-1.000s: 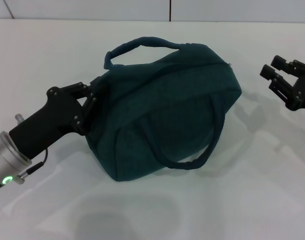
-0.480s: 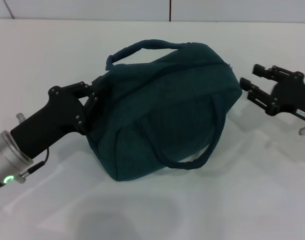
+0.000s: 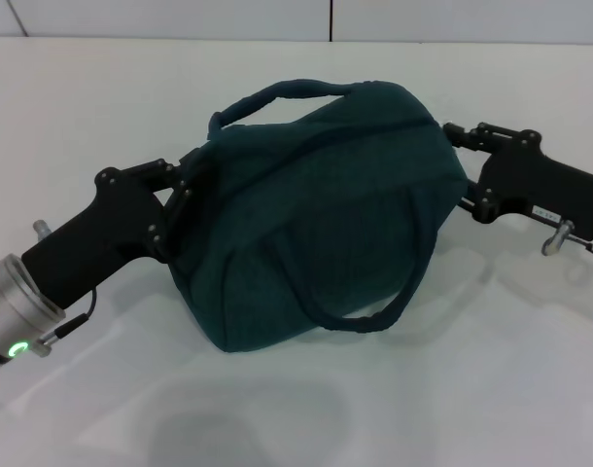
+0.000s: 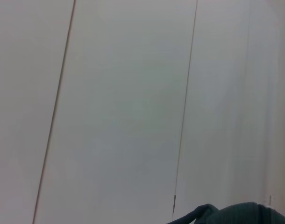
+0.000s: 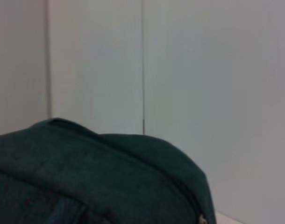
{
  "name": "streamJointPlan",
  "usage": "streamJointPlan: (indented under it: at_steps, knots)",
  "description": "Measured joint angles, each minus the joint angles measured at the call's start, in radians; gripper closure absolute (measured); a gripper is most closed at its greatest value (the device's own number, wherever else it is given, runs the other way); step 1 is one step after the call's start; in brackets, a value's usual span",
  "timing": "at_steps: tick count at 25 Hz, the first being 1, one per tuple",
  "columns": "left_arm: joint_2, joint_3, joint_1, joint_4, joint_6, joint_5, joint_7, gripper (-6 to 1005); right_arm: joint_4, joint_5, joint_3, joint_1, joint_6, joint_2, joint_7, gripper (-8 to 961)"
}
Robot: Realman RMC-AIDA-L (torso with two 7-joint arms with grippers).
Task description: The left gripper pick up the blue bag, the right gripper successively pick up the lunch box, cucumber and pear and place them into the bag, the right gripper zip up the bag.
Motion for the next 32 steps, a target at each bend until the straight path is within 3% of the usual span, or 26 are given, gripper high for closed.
streamJointPlan:
  at_steps: [15, 21, 23, 32]
  knots:
    - [-0.001, -0.006, -0.009, 0.0, 0.0, 0.0, -0.004, 939, -0.021, 0.02, -0.019, -0.027, -0.007, 0.0, -0.045, 534]
    - [-0.001, -0.006, -0.013, 0.0, 0.0, -0.004, -0.007, 931, -0.015, 0.09, -0.018, -0.045, 0.001, -0.002, -0.1, 747]
    - [-0.001, -0.006, -0.013, 0.003, 0.0, -0.009, -0.008, 929, -0.013, 0.089, -0.018, -0.045, 0.006, -0.003, -0.1, 933]
    - [0.001, -0.006, -0.029, 0.0, 0.0, -0.011, -0.054, 918, 0.024, 0.08, -0.026, -0.042, 0.061, -0.006, -0.095, 941]
